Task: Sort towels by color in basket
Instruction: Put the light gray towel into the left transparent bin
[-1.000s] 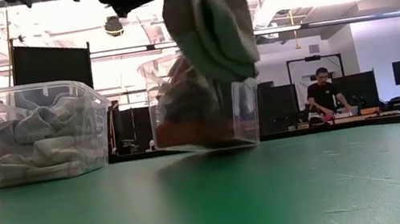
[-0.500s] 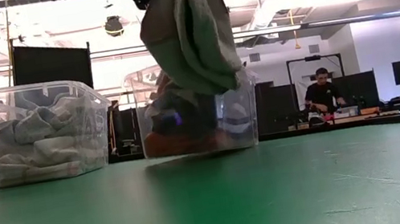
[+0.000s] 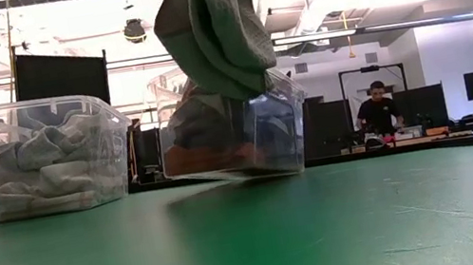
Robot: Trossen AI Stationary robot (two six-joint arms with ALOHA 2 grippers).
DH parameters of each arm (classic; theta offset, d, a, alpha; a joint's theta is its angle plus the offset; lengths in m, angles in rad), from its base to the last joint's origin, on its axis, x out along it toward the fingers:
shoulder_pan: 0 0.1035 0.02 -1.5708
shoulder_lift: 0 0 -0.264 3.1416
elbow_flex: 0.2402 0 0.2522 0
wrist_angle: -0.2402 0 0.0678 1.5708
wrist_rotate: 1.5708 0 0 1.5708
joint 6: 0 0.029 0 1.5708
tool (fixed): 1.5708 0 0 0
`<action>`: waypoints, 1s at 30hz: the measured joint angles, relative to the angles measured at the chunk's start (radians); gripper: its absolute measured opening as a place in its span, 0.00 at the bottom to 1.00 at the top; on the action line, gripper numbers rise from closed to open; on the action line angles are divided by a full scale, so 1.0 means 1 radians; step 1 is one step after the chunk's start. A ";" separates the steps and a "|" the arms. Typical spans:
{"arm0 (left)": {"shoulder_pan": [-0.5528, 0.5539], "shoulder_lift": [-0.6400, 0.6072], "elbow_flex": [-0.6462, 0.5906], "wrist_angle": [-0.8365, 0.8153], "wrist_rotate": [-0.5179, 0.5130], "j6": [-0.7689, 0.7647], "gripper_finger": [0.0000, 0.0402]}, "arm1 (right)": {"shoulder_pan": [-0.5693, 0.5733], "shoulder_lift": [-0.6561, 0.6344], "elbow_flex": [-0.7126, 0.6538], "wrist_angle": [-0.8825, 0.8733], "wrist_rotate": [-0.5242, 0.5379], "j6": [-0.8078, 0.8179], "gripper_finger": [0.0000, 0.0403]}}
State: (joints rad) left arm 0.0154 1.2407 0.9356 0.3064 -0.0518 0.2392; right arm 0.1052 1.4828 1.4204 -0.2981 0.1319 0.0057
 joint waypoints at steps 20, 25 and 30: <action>-0.083 -0.014 -0.023 -0.224 0.427 -0.275 0.03 | -0.045 0.015 -0.069 -0.424 0.319 0.051 0.44; -0.114 -0.025 -0.024 -0.256 0.498 -0.332 0.03 | -0.075 0.080 -0.119 -0.383 0.318 -0.005 0.44; -0.119 -0.100 -0.020 -0.300 0.500 -0.344 0.03 | -0.092 0.133 -0.123 -0.292 0.281 -0.032 0.44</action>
State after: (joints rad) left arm -0.1038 1.1409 0.9159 0.0067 0.4486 -0.1051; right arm 0.0128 1.6163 1.2972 -0.5898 0.4127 -0.0260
